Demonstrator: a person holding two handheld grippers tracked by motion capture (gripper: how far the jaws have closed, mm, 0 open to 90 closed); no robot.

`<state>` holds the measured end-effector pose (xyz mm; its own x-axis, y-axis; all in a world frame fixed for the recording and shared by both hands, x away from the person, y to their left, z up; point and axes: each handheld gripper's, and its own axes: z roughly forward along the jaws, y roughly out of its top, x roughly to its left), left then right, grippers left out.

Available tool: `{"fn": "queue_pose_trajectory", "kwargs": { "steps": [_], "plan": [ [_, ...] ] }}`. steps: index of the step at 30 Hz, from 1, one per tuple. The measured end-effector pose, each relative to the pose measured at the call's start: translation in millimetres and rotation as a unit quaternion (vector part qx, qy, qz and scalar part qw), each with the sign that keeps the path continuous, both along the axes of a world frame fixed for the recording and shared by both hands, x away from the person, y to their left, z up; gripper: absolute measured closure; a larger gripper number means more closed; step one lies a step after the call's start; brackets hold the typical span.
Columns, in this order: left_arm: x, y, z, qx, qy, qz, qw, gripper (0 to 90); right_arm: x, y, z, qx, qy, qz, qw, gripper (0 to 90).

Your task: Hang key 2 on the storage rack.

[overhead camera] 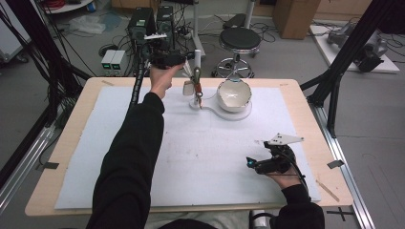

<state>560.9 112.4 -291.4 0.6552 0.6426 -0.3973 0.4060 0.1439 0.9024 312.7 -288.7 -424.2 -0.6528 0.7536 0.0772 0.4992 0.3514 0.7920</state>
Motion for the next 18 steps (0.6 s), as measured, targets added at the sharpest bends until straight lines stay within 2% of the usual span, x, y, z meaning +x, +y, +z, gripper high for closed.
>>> {"fn": "queue_pose_trajectory", "kwargs": {
  "steps": [1, 2, 5, 9, 14, 18],
  "plan": [
    [0.5, 1.2, -0.5, -0.006, 0.006, -0.007, 0.9999, 15.3, 0.5, -0.3, -0.6, -0.001, 0.0, 0.0, 1.0, 0.7],
    [0.6, 2.5, -1.2, -0.004, 0.011, -0.01, 0.9999, 12.3, 0.7, -0.5, -1.0, -0.002, 0.0, -0.002, 1.0, 0.7],
    [-2.2, 3.1, -2.6, 0.031, 0.011, -0.011, 0.9994, 4.9, 0.7, -1.3, -1.5, -0.001, 0.004, -0.004, 1.0, 0.7],
    [-10.4, 5.8, -4.4, 0.053, 0.012, -0.01, 0.9984, 1.7, 0.7, -3.1, -1.2, 0.001, 0.0, -0.005, 1.0, 0.7],
    [-19.2, 12.4, -4.6, 0.054, 0.004, -0.008, 0.9985, 1.6, 0.4, -3.1, -1.4, 0.0, 0.003, -0.007, 1.0, 0.7],
    [-26.1, 14.7, -3.6, 0.072, -0.004, -0.012, 0.9973, 1.6, 0.6, -3.1, -1.4, 0.0, 0.004, -0.007, 1.0, 0.7]
  ]
}}
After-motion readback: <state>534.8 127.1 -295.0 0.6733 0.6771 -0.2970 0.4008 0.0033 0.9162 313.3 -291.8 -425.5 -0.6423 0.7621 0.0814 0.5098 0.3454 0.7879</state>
